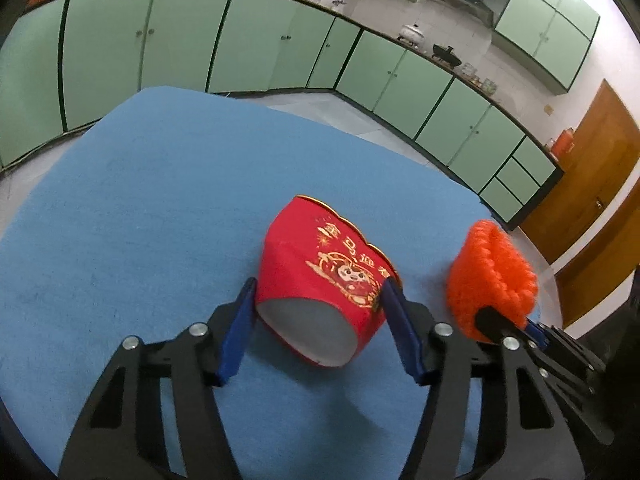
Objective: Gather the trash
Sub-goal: 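Grasp the red paper cup with the left tool while the right tool holds the net, then carry the red cup and orange net over the black bin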
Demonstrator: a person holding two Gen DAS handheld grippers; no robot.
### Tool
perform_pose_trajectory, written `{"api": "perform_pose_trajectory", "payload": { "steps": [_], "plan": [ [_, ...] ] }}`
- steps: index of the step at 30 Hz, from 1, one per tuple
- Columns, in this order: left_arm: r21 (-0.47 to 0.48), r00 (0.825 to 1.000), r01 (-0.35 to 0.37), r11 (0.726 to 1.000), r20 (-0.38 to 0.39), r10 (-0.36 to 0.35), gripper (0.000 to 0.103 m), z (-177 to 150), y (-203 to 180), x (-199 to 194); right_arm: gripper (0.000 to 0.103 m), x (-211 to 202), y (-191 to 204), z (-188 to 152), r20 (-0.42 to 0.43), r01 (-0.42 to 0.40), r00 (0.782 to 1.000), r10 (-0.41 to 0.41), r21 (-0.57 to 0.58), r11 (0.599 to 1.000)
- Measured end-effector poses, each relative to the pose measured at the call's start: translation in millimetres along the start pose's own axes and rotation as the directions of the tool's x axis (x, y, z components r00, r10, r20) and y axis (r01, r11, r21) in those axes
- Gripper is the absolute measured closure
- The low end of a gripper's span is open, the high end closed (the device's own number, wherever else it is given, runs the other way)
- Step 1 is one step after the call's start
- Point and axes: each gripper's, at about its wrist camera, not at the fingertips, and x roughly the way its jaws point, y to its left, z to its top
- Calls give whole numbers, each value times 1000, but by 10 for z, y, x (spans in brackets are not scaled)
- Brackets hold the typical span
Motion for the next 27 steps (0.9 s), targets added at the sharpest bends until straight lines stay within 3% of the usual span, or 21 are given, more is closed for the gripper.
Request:
{"api": "perform_pose_trajectory", "payload": {
  "steps": [7, 14, 27],
  "plan": [
    [32, 998, -23, 999, 60, 21, 53, -87, -178, -232, 81, -109, -64, 8, 17, -4, 1000, 4, 6, 1000],
    [67, 996, -24, 997, 89, 18, 54, -171, -335, -433, 81, -356, -107, 23, 52, -11, 999, 10, 5, 1000],
    [191, 993, -21, 981, 119, -2, 54, -369, -1039, -632, 81, -905, -467, -29, 96, 21, 995, -25, 39, 999]
  ]
}}
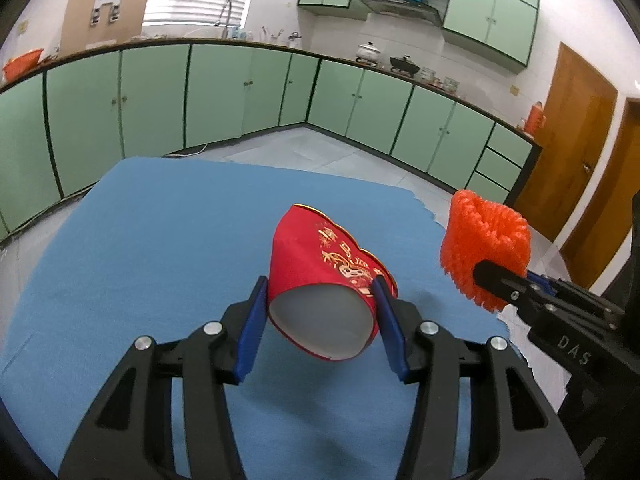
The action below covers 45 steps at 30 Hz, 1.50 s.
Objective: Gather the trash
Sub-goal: 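Carry the red cup and orange net over the black bin, then open both tools over the black bin to drop cup and net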
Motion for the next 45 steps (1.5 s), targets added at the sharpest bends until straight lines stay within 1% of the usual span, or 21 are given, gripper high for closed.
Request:
{"api": "perform_pose_trajectory", "payload": {
  "steps": [7, 15, 21, 26, 28, 32, 37, 39, 41, 42, 45],
  "plan": [
    [48, 999, 46, 998, -11, -46, 54, -55, -406, -13, 81, -317, -304, -33, 19, 33, 999, -34, 32, 999],
    [105, 992, 122, 987, -36, -119, 54, -189, -966, 19, 81, -748, -830, -205, 29, 108, 993, -111, 79, 991],
    [145, 979, 198, 969, -68, -190, 54, -347, -1485, 109, 81, -1040, -1280, -399, 18, 177, 983, -181, 132, 975],
    [179, 964, 262, 948, -101, -247, 54, -508, -1926, 206, 81, -1215, -1647, -578, -5, 233, 972, -236, 172, 957],
    [193, 957, 283, 940, -121, -263, 54, -575, -2095, 272, 81, -1252, -1807, -644, -17, 252, 967, -254, 190, 949],
    [217, 949, 304, 928, -155, -275, 53, -669, -2345, 432, 81, -1267, -2057, -770, -45, 283, 959, -280, 218, 934],
    [234, 940, 320, 918, -197, -277, 53, -779, -2519, 631, 81, -1223, -2316, -943, -82, 309, 951, -298, 249, 918],
    [246, 934, 332, 911, -224, -279, 51, -832, -2595, 714, 80, -1207, -2378, -1004, -94, 316, 949, -302, 255, 914],
    [246, 925, 342, 907, -255, -280, 49, -893, -2640, 775, 78, -1174, -2469, -1054, -113, 326, 945, -307, 258, 910],
    [244, 920, 349, 905, -274, -280, 48, -926, -2667, 824, 76, -1176, -2507, -1083, -119, 332, 943, -311, 259, 907],
    [244, 912, 359, 901, -296, -283, 48, -948, -2756, 889, 72, -1159, -2612, -1142, -140, 347, 937, -320, 277, 896]
  ]
}}
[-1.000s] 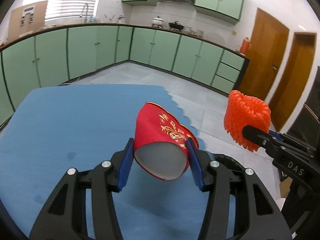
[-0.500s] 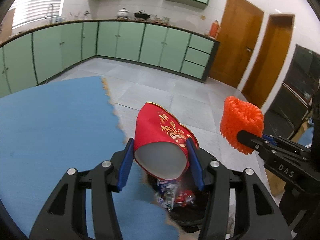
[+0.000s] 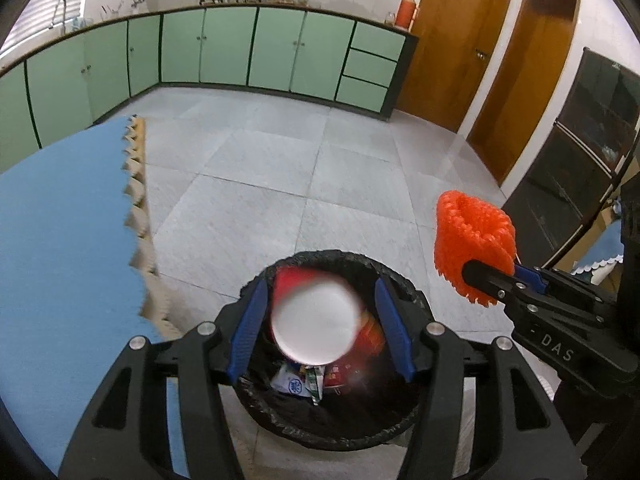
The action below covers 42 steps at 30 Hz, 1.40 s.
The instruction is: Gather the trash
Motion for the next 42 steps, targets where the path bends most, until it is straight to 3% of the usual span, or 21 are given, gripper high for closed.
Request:
{"api": "perform_pose_trajectory", "payload": {
  "steps": [7, 12, 18, 31, 42],
  "plan": [
    [-6, 1000, -13, 1000, 0, 13, 40, 32, 53, -31, 50, -7, -183, 13, 3, 31, 1000, -31, 26, 999],
    [-22, 999, -37, 999, 31, 37, 30, 90, 96, -221, 21, -108, -174, 17, 28, 40, 999, -40, 27, 999],
    [-24, 994, -66, 998, 84, 68, 21, 80, 144, -595, 8, -359, -87, 1, 53, -6, 999, 4, 36, 999],
    [-80, 979, -127, 989, 151, 138, 15, -153, 252, -1440, 6, -988, 407, -23, 90, -124, 988, 124, -11, 992],
    [-86, 958, -171, 981, 217, 186, 14, -331, 115, -2111, 6, -1493, 672, -57, 143, -154, 976, 162, -64, 986]
  ]
}}
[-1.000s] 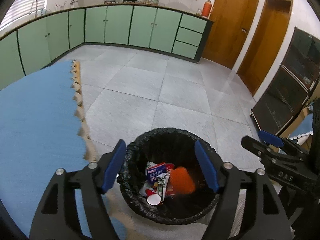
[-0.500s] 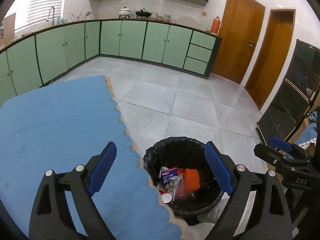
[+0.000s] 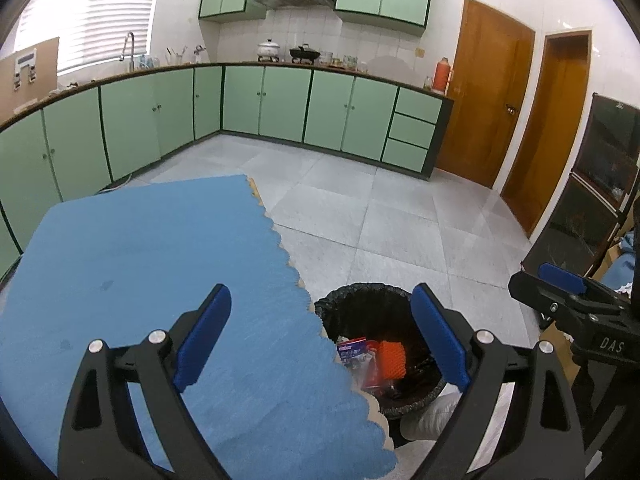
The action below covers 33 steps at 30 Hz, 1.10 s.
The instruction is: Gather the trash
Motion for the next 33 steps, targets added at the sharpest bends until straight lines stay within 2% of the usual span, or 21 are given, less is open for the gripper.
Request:
{"api": "perform_pose_trajectory", "payload": {
  "steps": [14, 33],
  "plan": [
    [9, 997, -50, 999, 66, 49, 14, -63, 27, -469, 6, -393, 288, -25, 48, -17, 999, 20, -66, 998],
    [-4, 987, -71, 997, 148, 71, 14, -150, 58, -908, 6, -733, 553, -16, 101, -46, 993, 59, -133, 990]
  ]
}}
